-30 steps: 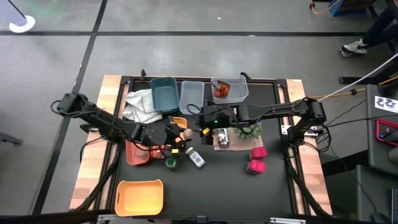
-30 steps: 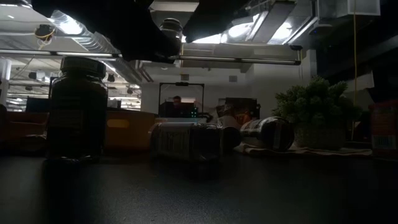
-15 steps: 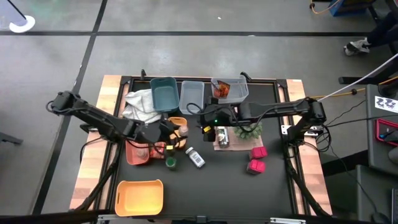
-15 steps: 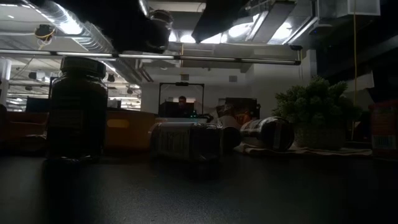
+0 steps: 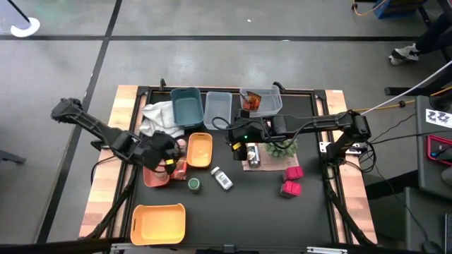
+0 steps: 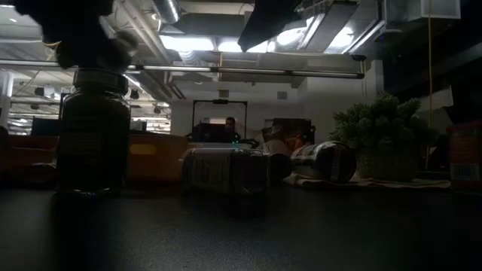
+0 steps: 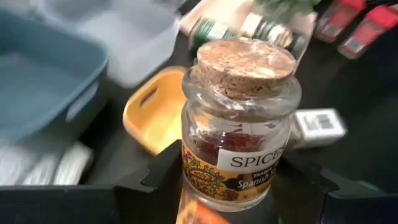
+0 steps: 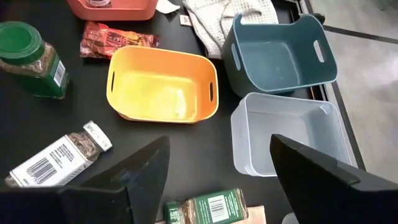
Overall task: Sort spices by type
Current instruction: Put the brown seasoning bottle into the orange bin
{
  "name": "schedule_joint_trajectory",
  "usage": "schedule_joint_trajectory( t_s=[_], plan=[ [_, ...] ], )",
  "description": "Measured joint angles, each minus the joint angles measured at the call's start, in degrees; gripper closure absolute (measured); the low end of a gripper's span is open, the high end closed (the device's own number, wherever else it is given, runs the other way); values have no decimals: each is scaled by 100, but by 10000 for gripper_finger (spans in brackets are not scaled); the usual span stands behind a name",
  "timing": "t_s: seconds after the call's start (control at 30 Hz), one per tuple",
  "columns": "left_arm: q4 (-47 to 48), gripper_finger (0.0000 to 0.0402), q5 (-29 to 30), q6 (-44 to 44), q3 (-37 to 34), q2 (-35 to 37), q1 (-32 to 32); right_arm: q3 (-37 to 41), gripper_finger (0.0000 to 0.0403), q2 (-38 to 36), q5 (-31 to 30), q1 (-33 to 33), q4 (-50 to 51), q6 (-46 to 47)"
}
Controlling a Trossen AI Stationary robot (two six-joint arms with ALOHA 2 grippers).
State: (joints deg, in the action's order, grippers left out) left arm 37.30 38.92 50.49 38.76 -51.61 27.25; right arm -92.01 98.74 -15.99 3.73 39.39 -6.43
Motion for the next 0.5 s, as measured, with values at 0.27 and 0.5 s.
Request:
schedule_joint_trajectory(
  t_s=[0.27, 0.5],
  plan=[
    [1288, 213, 26, 2164, 0, -173, 805, 0, 127, 0, 7, 0, 25, 11],
    [2130, 213, 30, 3774, 0, -429, 1431, 0, 127, 0, 9, 0, 27, 13]
  ],
)
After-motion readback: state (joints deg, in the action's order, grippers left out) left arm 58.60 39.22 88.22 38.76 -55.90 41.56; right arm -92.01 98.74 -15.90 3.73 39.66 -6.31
